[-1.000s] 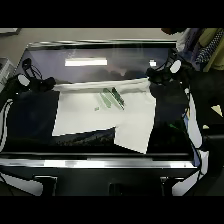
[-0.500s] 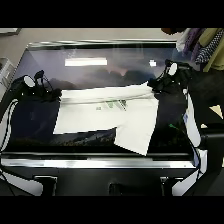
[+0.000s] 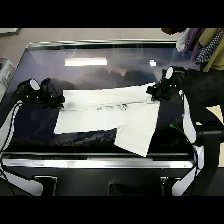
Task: Fold the clothes and pants, and hang the long-sleeved shirts on hangers.
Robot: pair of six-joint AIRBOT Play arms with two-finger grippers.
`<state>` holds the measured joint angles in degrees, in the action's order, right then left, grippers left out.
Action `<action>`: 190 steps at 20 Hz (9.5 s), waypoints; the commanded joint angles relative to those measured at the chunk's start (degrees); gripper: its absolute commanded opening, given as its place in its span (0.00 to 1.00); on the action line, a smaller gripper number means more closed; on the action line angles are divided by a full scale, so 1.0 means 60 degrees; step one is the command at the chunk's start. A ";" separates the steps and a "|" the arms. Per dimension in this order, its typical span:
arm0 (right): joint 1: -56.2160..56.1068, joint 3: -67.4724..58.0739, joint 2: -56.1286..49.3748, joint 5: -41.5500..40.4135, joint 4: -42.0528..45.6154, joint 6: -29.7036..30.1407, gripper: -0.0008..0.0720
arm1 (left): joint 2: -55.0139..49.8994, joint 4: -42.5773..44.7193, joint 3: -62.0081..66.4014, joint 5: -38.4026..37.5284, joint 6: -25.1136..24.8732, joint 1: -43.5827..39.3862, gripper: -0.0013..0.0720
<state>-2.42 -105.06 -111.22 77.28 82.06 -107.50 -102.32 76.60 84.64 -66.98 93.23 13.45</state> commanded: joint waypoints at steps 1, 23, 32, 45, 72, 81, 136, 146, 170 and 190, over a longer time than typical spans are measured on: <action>-0.0004 -0.0007 -0.0153 0.0364 -0.0361 0.0047 0.32 | 0.0018 -0.0018 -0.0040 -0.0215 0.0321 0.0036 0.58; 0.1974 1.0142 0.5005 -0.1020 -0.4353 0.4309 0.59 | 0.3679 0.0404 -0.2215 -0.1851 0.0211 0.1829 0.73; 0.1231 1.0367 0.5133 -0.1909 -0.5082 0.3956 0.05 | 0.3880 -0.0062 -0.3268 -0.1519 -0.0084 0.2408 0.69; 0.1231 1.0367 0.6765 -0.1876 -0.5100 0.3759 0.05 | 0.3340 -0.3493 -0.6339 0.0182 -0.2623 0.2983 0.69; 0.1231 0.9089 0.7865 -0.3337 -0.5311 0.3581 0.05 | 0.5799 -0.1286 -0.4932 0.2667 -0.0827 0.1260 0.04; 0.1231 0.6164 0.4051 -0.3574 -0.4707 0.3020 0.05 | 0.3373 -0.1333 -0.4233 0.3931 -0.0794 0.0718 0.04; 0.2361 0.1719 0.6156 0.3100 -0.2703 0.1577 0.05 | -0.2437 -0.7410 0.2142 0.3916 0.1271 -0.7610 0.04; 0.2361 0.1657 0.6156 0.3005 -0.2783 0.1588 0.05 | -0.3362 -0.6841 0.3810 0.2754 0.2218 -0.7919 0.03; -0.4007 0.1657 0.2911 -0.2127 -0.3993 -0.0845 0.05 | 0.3060 0.0922 0.3796 -0.4663 0.1683 -0.1778 0.04; -0.1027 0.0703 0.3257 -0.0739 -0.4943 0.2517 0.92 | 0.3060 0.0922 0.3796 -0.4692 0.1971 -0.1778 0.04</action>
<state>-17.15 -100.01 -93.91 64.34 48.31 -97.08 -83.99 82.11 107.44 -95.18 105.01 2.72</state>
